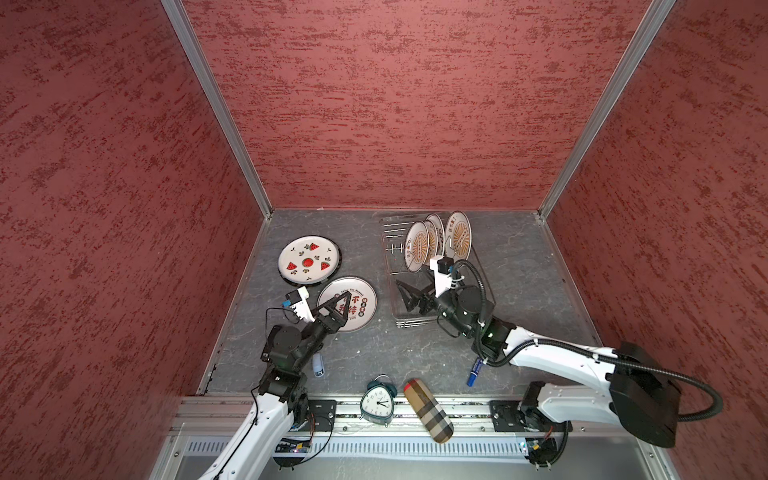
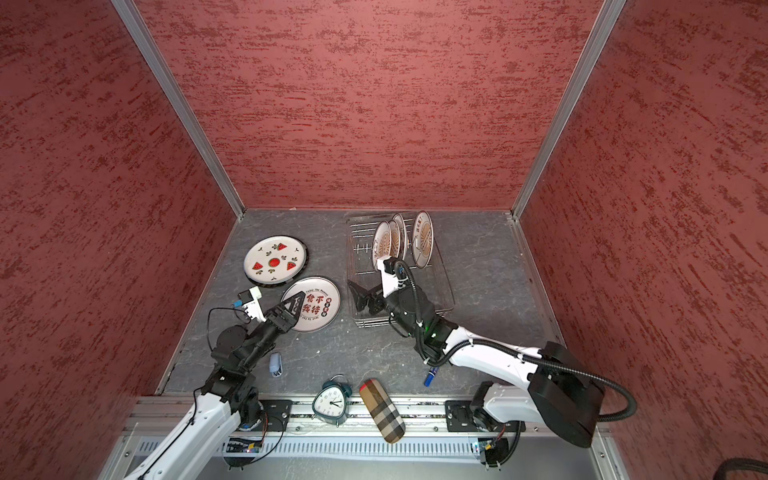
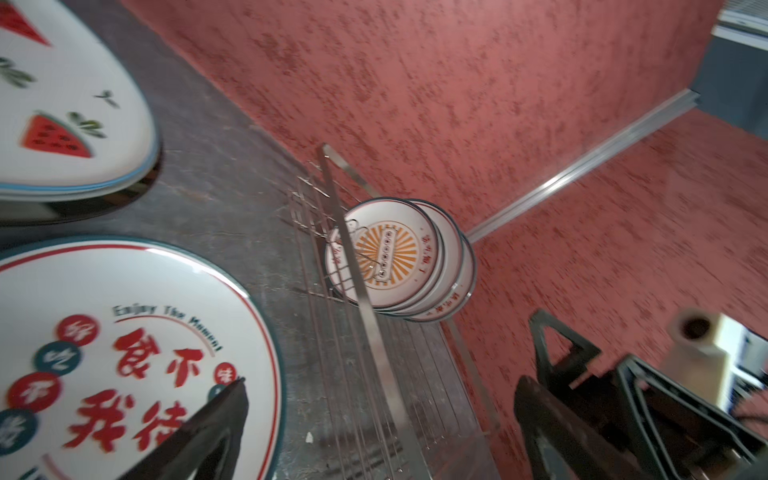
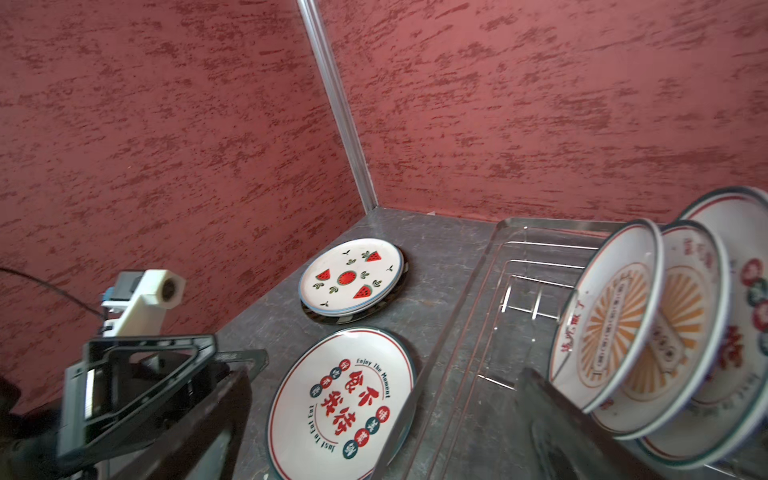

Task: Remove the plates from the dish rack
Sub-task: 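Move the right gripper back to the rack while the left gripper withdraws, then grasp the rim of the next 'Enjoy the Moment' plate with the right gripper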

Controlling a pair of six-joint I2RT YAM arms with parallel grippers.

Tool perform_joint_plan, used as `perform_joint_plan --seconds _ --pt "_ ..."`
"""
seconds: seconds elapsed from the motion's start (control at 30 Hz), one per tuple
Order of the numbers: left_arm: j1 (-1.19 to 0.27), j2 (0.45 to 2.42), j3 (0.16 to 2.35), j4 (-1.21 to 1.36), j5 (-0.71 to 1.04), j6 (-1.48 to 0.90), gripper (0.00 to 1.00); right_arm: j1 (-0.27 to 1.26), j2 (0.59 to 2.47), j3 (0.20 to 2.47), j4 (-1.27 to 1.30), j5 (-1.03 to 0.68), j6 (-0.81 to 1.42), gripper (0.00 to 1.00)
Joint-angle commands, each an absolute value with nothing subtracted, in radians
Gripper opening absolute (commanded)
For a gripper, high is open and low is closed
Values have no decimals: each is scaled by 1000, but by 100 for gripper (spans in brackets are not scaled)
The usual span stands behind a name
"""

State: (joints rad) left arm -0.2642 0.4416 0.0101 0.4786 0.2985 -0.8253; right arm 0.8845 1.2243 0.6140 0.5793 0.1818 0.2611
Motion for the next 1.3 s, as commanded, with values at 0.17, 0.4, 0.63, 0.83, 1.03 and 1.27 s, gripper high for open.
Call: perform_joint_plan --seconds 0.17,0.4,0.63,0.83,1.03,1.27 --pt "-324 461 10 693 542 -698 99 753 1121 662 328 232 334 99" --pt "-456 564 45 759 563 -603 99 645 1139 714 241 238 363 96" --pt "-507 723 63 900 612 -633 99 607 1226 814 161 290 341 71" --pt "-542 809 100 873 565 -600 100 606 1329 921 85 413 307 48" --pt "-584 790 123 772 484 -566 99 604 1431 1032 11 470 276 34" --pt "-605 767 131 735 472 -548 99 598 1606 1215 -159 507 281 31"
